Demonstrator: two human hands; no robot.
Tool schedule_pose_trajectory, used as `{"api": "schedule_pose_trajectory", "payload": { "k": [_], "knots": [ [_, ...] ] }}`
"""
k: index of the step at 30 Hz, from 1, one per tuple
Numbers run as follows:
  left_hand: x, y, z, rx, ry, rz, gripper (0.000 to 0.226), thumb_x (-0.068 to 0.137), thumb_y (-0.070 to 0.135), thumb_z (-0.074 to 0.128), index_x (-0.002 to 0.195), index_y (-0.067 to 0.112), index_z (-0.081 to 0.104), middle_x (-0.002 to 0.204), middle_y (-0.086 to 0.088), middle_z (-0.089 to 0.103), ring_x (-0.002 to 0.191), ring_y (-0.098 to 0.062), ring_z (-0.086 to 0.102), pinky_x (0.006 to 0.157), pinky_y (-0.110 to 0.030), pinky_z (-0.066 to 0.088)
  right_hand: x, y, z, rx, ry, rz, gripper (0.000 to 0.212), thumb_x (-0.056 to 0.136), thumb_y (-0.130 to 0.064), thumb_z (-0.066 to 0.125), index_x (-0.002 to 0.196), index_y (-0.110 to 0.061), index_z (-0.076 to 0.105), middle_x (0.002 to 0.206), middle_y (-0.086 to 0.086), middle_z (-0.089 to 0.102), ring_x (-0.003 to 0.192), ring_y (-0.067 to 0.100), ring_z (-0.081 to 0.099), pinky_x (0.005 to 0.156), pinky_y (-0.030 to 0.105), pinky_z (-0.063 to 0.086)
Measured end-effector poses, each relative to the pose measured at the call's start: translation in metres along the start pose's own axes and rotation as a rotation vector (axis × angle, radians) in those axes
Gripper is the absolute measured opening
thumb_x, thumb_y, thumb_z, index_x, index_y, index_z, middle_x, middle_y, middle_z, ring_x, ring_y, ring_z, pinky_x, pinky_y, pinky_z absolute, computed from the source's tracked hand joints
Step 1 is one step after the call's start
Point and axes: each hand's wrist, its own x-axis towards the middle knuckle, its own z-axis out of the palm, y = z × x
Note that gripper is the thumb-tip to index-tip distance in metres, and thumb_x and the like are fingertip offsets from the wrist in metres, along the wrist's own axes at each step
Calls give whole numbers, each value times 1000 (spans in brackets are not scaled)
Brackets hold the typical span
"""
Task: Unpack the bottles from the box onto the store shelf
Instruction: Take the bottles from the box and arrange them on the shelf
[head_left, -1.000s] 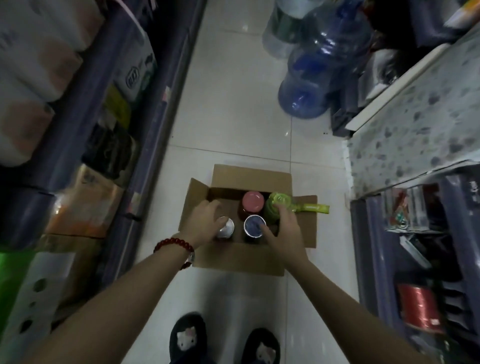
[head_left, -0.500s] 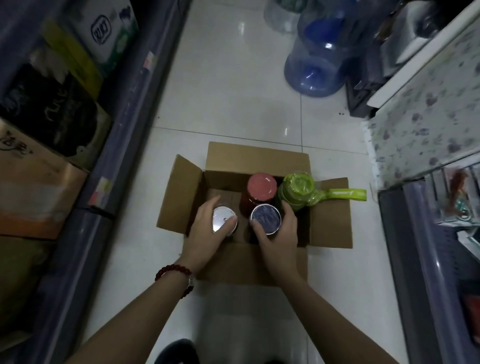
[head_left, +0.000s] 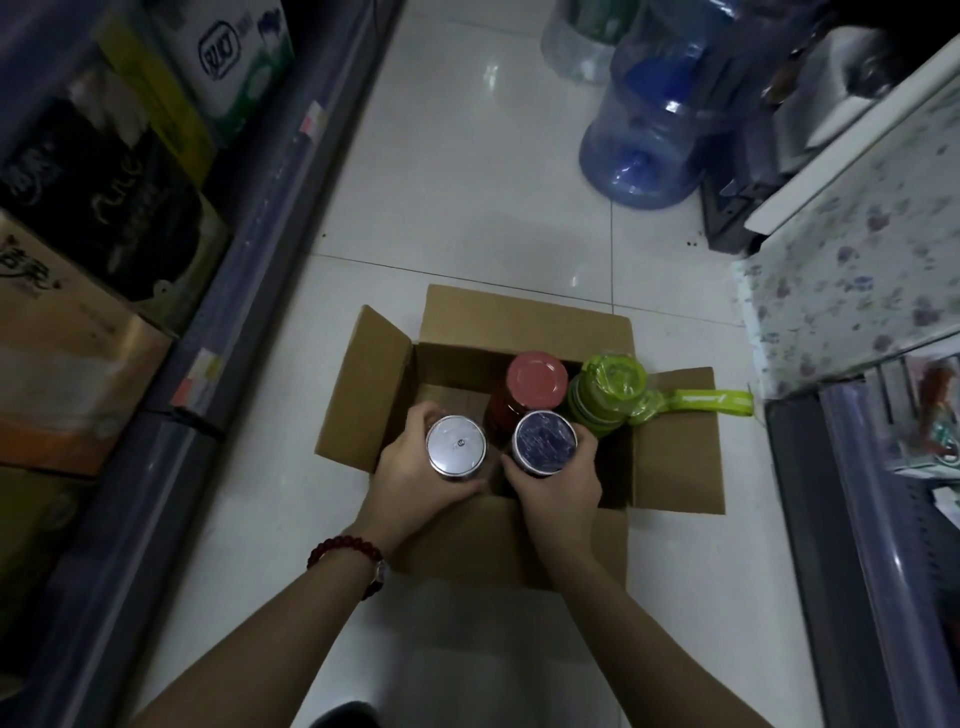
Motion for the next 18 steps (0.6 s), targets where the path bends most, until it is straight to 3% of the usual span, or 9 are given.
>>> {"api": "schedule_pose_trajectory", "payload": {
  "k": [2, 5, 9, 12, 15, 18],
  "knots": [
    [-3, 9, 0, 22, 20, 14, 73, 56, 29, 90, 111, 28, 43, 102, 18, 53, 93, -2, 53, 77, 4, 38, -4, -6, -8, -3, -27, -2, 72, 64, -26, 87, 123, -20, 46, 112, -5, 60, 102, 12, 57, 79, 12, 39],
    [-4, 33, -6, 36, 28, 50, 66, 57, 28, 90, 107, 27, 47, 100, 17, 57, 92, -4, 57, 79, -2, 44, -11, -28, -29, 7, -48, -17, 70, 63, -27, 87, 120, -26, 45, 107, -11, 58, 96, 6, 54, 71, 3, 35],
    [-8, 88, -30, 12, 35, 7, 65, 60, 31, 88, 110, 24, 48, 101, 13, 59, 92, -5, 57, 68, 1, 41, -19, -78, -66, 25, -28, -21, 69, 62, -28, 88, 116, -29, 45, 104, -14, 57, 93, 5, 53, 76, 9, 38],
    [-17, 139, -57, -7, 16, -16, 65, 59, 32, 88, 110, 24, 49, 104, 11, 61, 94, -8, 58, 71, -7, 44, -29, -122, -101, 36, -30, 0, 72, 61, -27, 89, 119, -24, 47, 107, -11, 58, 96, 8, 55, 83, 18, 42],
    [-28, 198, -90, -6, 9, -28, 62, 55, 39, 86, 106, 28, 52, 102, 12, 67, 93, -10, 63, 76, -19, 51, -42, -178, -143, 37, -16, 17, 75, 58, -27, 89, 120, -23, 47, 105, -12, 58, 95, 8, 53, 83, 19, 39],
    [-38, 264, -125, -19, 23, -16, 55, 56, 46, 85, 99, 33, 52, 96, 15, 68, 88, -6, 64, 69, -7, 45, -54, -237, -183, 53, -19, 8, 71, 57, -35, 89, 113, -29, 45, 102, -13, 60, 93, 8, 55, 77, 15, 40]
  ]
}}
